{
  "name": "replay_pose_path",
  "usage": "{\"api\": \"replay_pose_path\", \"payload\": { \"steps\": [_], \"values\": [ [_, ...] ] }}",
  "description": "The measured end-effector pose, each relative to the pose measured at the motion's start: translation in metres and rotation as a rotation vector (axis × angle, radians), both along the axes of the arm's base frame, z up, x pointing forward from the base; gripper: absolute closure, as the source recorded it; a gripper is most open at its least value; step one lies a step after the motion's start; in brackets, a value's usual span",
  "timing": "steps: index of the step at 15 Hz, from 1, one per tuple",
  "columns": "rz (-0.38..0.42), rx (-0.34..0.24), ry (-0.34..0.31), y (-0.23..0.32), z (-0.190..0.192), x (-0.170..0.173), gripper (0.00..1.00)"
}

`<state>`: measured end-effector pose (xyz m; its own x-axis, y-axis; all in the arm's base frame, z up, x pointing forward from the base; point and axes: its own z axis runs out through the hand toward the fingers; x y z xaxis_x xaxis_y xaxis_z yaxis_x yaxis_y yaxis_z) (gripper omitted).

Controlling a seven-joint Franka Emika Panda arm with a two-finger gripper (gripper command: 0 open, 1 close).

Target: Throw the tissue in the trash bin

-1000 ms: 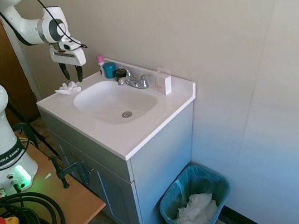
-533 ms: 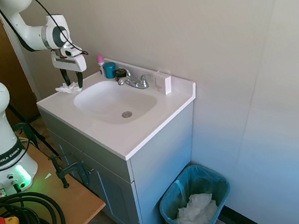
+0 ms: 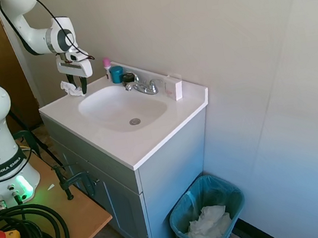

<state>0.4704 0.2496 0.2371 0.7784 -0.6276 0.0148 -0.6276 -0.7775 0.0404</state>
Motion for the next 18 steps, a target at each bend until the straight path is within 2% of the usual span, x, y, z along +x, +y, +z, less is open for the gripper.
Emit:
{"api": "replay_pose_path", "payload": {
  "steps": [4, 12, 15, 18],
  "values": [
    [-0.016, -0.001, 0.0, -0.002, 0.007, 0.009, 1.0],
    [-0.059, 0.038, -0.022, -0.001, 0.036, 0.017, 1.0],
    [-0.064, 0.06, -0.057, -0.001, 0.073, 0.014, 1.0],
    [-0.11, 0.105, -0.16, -0.022, 0.141, 0.012, 1.0]
  ]
}}
